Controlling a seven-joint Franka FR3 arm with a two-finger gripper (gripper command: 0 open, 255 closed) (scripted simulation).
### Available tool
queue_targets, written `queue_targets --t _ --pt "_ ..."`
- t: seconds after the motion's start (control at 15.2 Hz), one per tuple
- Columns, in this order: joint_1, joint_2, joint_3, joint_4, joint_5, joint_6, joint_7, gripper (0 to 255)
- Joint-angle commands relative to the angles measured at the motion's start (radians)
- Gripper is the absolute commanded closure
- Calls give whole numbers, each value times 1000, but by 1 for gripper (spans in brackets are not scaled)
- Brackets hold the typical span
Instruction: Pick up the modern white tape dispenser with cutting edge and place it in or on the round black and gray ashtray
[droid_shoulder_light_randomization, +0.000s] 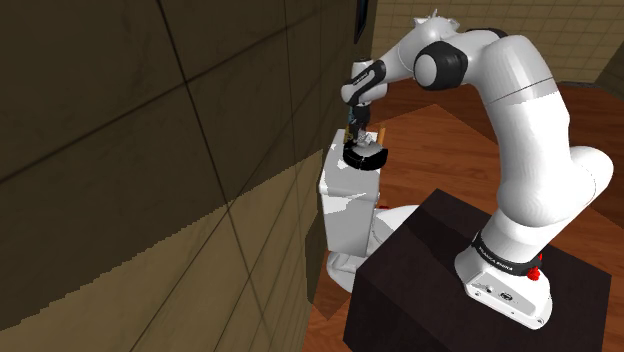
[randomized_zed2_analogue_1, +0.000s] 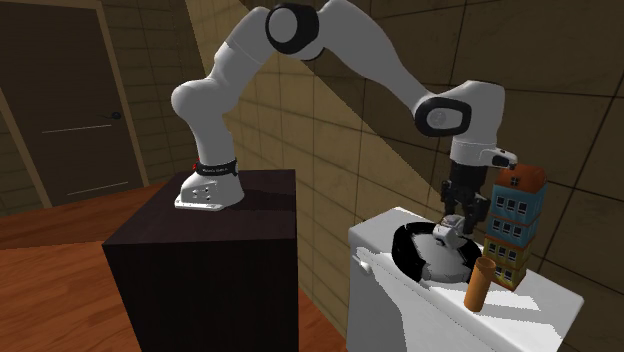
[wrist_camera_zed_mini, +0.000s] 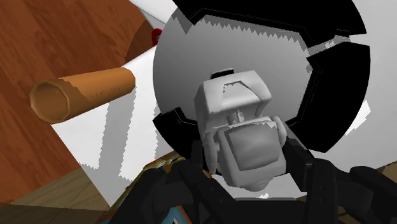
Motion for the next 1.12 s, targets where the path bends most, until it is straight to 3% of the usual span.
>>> queue_targets --t 0.0,0.33,0.59,1.06 --pt "1 3 3 -23 1 -97 0 0" --pt "-5 23 4 4 3 -103 -5 0" --pt "3 -40 -1 31 -4 -193 0 0" --pt "3 -40 -1 31 -4 -193 0 0"
